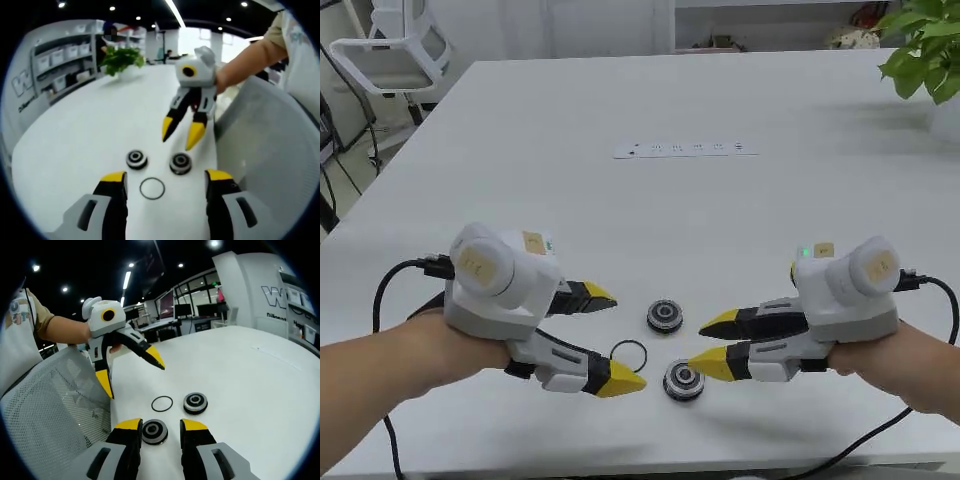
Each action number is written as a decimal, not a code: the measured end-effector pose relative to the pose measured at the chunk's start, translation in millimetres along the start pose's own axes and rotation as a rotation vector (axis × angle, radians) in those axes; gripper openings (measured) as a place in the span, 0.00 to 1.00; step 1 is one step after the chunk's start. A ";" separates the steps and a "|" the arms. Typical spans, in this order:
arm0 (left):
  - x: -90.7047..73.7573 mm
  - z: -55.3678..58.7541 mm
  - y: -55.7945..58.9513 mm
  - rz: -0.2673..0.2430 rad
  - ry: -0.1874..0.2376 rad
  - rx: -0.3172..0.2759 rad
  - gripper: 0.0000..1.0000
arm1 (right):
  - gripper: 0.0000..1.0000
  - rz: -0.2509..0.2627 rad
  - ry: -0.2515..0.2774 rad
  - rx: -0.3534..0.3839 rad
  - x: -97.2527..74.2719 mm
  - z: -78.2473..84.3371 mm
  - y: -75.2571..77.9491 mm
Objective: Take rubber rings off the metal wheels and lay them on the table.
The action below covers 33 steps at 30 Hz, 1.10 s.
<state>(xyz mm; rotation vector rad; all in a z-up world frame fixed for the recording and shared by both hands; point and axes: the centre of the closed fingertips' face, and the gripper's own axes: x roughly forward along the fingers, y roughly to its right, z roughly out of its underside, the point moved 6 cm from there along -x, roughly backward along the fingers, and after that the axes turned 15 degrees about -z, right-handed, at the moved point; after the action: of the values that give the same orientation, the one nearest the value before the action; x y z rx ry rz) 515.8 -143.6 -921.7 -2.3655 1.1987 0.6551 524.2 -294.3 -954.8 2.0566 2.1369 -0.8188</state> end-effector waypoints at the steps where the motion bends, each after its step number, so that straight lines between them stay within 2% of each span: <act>1: 1.1 -0.2 0.5 0.003 0.000 0.001 0.62 | 0.28 -0.003 -0.007 -0.003 0.2 2.0 -1.1; 15: 22.3 1.5 15.1 0.053 -0.016 0.000 0.53 | 0.27 -0.021 -0.057 -0.014 7.1 21.2 -6.3; 25: 35.4 1.0 26.6 0.082 -0.025 0.031 0.43 | 0.24 -0.030 -0.086 -0.033 12.7 27.6 -7.9; 33: 45.4 4.2 34.6 0.102 -0.038 0.040 0.37 | 0.21 -0.021 -0.085 -0.034 11.7 29.9 -6.7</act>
<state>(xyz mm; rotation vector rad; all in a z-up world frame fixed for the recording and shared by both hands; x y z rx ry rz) 510.0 -189.0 -956.0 -2.2616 1.3105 0.6991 507.4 -295.8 -982.9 1.9501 2.1165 -0.8506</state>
